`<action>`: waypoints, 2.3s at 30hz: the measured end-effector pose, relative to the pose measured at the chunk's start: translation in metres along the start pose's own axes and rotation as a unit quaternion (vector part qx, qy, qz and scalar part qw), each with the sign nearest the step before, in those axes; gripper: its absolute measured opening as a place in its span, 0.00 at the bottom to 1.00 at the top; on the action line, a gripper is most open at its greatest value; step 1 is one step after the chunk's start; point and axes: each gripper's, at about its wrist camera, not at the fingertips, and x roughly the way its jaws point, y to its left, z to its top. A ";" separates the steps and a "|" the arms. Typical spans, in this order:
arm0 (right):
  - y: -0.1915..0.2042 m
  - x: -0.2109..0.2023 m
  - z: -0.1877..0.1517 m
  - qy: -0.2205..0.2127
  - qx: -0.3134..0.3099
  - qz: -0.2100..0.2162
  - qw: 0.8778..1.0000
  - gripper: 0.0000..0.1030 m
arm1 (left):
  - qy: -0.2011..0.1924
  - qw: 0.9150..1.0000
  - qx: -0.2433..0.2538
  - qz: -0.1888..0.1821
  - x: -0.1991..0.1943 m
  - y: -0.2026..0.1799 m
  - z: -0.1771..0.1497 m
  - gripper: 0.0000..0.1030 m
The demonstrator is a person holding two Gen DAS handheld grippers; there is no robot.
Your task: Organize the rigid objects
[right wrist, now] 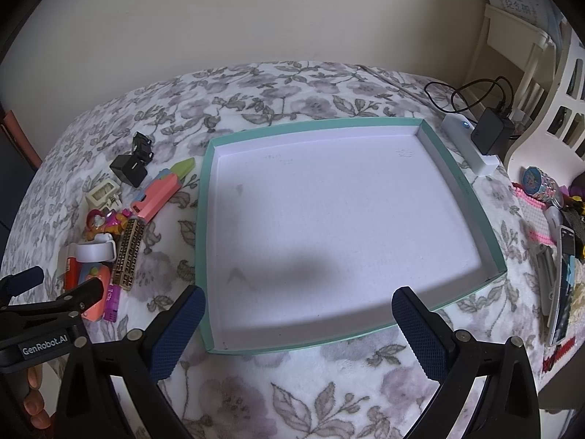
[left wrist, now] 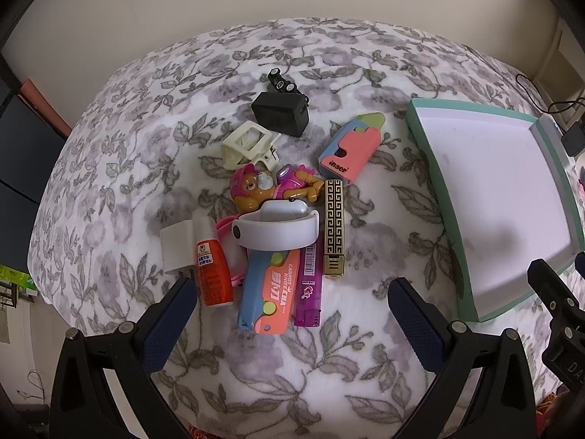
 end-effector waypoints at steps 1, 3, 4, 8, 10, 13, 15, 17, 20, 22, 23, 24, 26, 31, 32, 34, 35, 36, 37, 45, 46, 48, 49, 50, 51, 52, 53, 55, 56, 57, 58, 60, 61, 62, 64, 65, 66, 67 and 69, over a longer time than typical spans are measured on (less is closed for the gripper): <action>0.000 0.000 0.000 0.000 0.000 0.000 1.000 1.00 | 0.000 1.000 0.000 0.000 0.000 0.000 0.000 1.00; 0.002 0.000 -0.002 0.000 -0.001 0.000 1.000 1.00 | 0.000 1.000 0.000 0.000 0.000 0.000 0.000 1.00; 0.002 0.001 -0.002 0.000 -0.002 0.000 1.000 1.00 | 0.000 1.000 0.000 0.000 0.000 0.000 0.000 1.00; 0.002 0.001 -0.001 0.001 -0.001 0.000 1.000 1.00 | 0.000 1.000 0.000 0.000 0.000 0.000 -0.001 1.00; 0.001 0.001 -0.001 0.001 -0.001 0.000 1.000 1.00 | 0.000 1.000 0.000 0.000 0.000 0.000 -0.001 1.00; 0.001 0.001 -0.001 0.001 -0.002 0.000 1.000 1.00 | 0.000 1.000 0.000 0.000 0.000 0.000 -0.001 1.00; 0.001 0.000 0.000 0.001 -0.001 0.000 1.000 1.00 | 0.000 1.000 0.000 0.000 0.001 -0.001 -0.001 1.00; 0.001 0.000 0.000 0.001 -0.002 0.000 1.000 1.00 | 0.000 1.000 0.000 0.000 0.001 -0.001 -0.001 1.00; 0.002 0.002 -0.001 0.003 -0.003 -0.001 1.000 1.00 | 0.000 1.000 0.000 0.000 0.002 -0.001 -0.002 1.00; 0.002 0.002 -0.002 0.003 -0.004 0.000 1.000 1.00 | 0.001 1.000 0.001 0.000 0.002 -0.001 -0.002 1.00; 0.002 0.002 -0.002 0.003 -0.004 0.000 1.000 1.00 | 0.001 1.000 0.001 0.000 0.002 -0.001 -0.003 1.00; 0.002 0.002 -0.002 0.003 -0.004 0.000 1.000 1.00 | 0.001 1.000 0.001 0.000 0.002 -0.001 -0.003 1.00; 0.001 0.002 -0.002 0.003 -0.003 0.000 1.000 1.00 | 0.001 1.000 0.000 0.000 0.002 -0.001 -0.003 1.00; -0.001 0.001 0.000 0.004 -0.001 0.000 1.000 1.00 | 0.001 1.000 0.000 0.000 0.002 -0.002 -0.002 1.00; -0.002 0.000 0.001 0.004 0.000 0.000 1.000 1.00 | 0.001 1.000 0.000 0.000 0.002 -0.002 -0.002 1.00; -0.003 -0.001 0.001 0.003 0.002 0.000 1.000 1.00 | 0.001 1.000 -0.001 0.000 0.002 -0.002 -0.003 1.00; -0.004 -0.001 0.001 0.000 0.004 0.000 1.000 1.00 | 0.001 1.000 -0.002 0.000 0.002 -0.001 -0.003 1.00; -0.005 -0.002 0.001 -0.003 0.006 0.000 1.000 1.00 | 0.001 1.000 -0.004 -0.002 0.002 0.000 -0.003 1.00; -0.005 -0.004 0.002 -0.008 0.009 0.000 1.000 1.00 | 0.001 1.000 -0.009 -0.004 0.001 0.002 -0.003 1.00; 0.004 -0.006 0.012 -0.011 0.033 0.082 0.996 1.00 | -0.008 0.996 -0.088 -0.005 0.001 0.053 -0.001 1.00; 0.009 -0.004 0.014 -0.007 0.028 0.091 0.995 1.00 | -0.010 0.995 -0.099 -0.006 0.002 0.061 0.000 1.00; 0.022 -0.004 0.015 -0.003 0.012 0.097 0.995 1.00 | -0.010 0.992 -0.122 -0.010 0.005 0.077 -0.001 1.00; 0.030 -0.003 0.015 -0.001 0.003 0.101 0.995 1.00 | -0.011 0.991 -0.130 -0.013 0.006 0.084 -0.001 1.00; 0.035 -0.002 0.015 0.002 -0.004 0.105 0.994 1.00 | -0.011 0.990 -0.138 -0.015 0.007 0.090 -0.001 1.00; 0.045 -0.001 0.015 0.006 -0.014 0.112 0.994 1.00 | -0.011 0.989 -0.146 -0.015 0.009 0.098 -0.002 1.00; 0.051 0.000 0.015 0.009 -0.020 0.117 0.993 1.00 | -0.010 0.988 -0.150 -0.014 0.011 0.103 -0.002 1.00; 0.059 0.002 0.016 0.014 -0.030 0.121 0.992 1.00 | -0.011 0.988 -0.154 -0.012 0.012 0.107 -0.002 1.00; 0.074 0.007 0.015 0.020 -0.049 0.121 0.991 1.00 | -0.016 0.987 -0.160 -0.005 0.015 0.117 -0.002 1.00; 0.081 0.010 0.015 0.023 -0.060 0.120 0.991 1.00 | -0.017 0.987 -0.162 -0.005 0.016 0.121 -0.003 1.00; 0.088 0.014 0.016 0.026 -0.071 0.118 0.990 1.00 | -0.018 0.986 -0.167 -0.009 0.019 0.125 -0.003 1.00; 0.095 0.018 0.016 0.030 -0.079 0.115 0.990 1.00 | -0.018 0.984 -0.174 -0.016 0.021 0.128 -0.002 1.00; 0.103 0.027 0.017 0.040 -0.088 0.116 0.989 0.99 | -0.017 0.982 -0.185 -0.039 0.025 0.134 -0.003 1.00; 0.106 0.029 0.016 0.043 -0.089 0.117 0.988 0.98 | -0.016 0.981 -0.185 -0.046 0.026 0.135 -0.003 1.00; 0.110 0.033 0.016 0.048 -0.091 0.118 0.988 0.96 | -0.013 0.982 -0.184 -0.049 0.029 0.136 -0.003 1.00; 0.117 0.042 0.018 0.057 -0.095 0.118 0.987 0.94 | -0.005 0.982 -0.183 -0.054 0.033 0.138 -0.002 1.00; 0.120 0.045 0.018 0.061 -0.095 0.119 0.987 0.94 | 0.000 0.981 -0.185 -0.057 0.035 0.139 -0.002 1.00; 0.124 0.050 0.019 0.065 -0.096 0.118 0.986 0.94 | 0.002 0.980 -0.188 -0.061 0.037 0.141 -0.002 1.00; 0.127 0.053 0.019 0.068 -0.096 0.119 0.986 0.93 | 0.003 0.980 -0.192 -0.061 0.040 0.144 -0.001 1.00; 0.133 0.060 0.021 0.075 -0.097 0.120 0.985 0.85 | 0.006 0.979 -0.194 -0.055 0.043 0.147 0.000 1.00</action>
